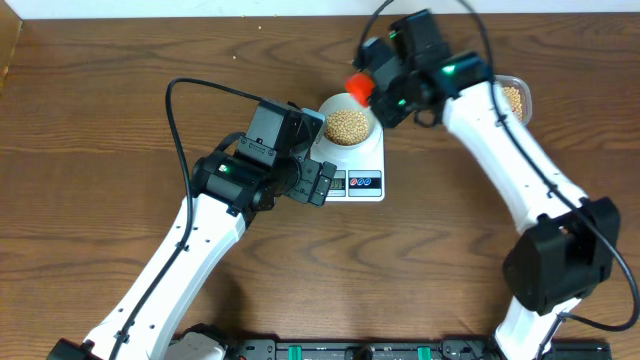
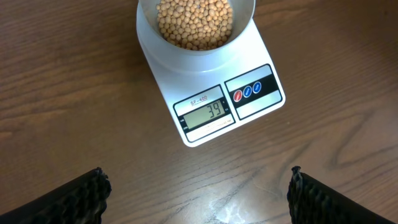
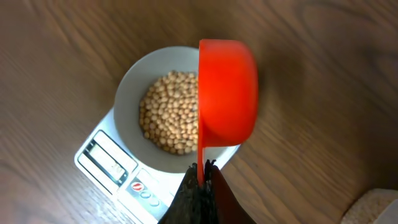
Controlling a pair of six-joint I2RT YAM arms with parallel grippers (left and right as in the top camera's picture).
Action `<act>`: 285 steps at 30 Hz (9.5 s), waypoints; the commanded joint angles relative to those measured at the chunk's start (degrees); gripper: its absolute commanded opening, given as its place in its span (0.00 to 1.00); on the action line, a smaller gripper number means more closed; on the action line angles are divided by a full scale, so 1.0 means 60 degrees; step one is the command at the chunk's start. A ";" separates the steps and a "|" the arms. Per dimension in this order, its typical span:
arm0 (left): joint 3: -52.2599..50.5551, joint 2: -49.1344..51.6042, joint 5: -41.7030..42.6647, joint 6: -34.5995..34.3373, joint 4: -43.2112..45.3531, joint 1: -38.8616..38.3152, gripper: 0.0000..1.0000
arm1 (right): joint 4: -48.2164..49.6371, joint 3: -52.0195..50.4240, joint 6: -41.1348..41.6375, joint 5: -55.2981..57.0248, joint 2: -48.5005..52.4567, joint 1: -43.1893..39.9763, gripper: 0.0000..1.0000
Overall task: Scoop item into bowl and weigh 50g on scale
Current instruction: 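Carry the empty red scoop with the right gripper to the soybean tub, then dip the red scoop into the soybeans and drag to fill it, then lift the filled red scoop and carry it over the grey bowl, then tilt the red scoop over the grey bowl to pour soybeans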
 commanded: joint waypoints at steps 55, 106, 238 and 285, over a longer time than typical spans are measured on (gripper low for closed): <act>-0.0073 0.0026 -0.0091 0.0011 0.0004 0.0047 0.93 | -0.1552 0.0153 0.1694 0.2175 0.0805 -0.4554 0.01; -0.0073 0.0026 -0.0091 0.0011 0.0004 0.0047 0.93 | -0.1432 0.0153 0.1362 -0.2171 0.1668 -0.4455 0.01; -0.0073 0.0026 -0.0091 0.0011 0.0004 0.0047 0.94 | -0.1417 0.0244 0.0317 -0.6251 0.1428 -0.1840 0.01; -0.0073 0.0026 -0.0091 0.0011 0.0004 0.0047 0.93 | -0.1067 0.0987 0.0878 -0.3537 0.1300 -0.0834 0.01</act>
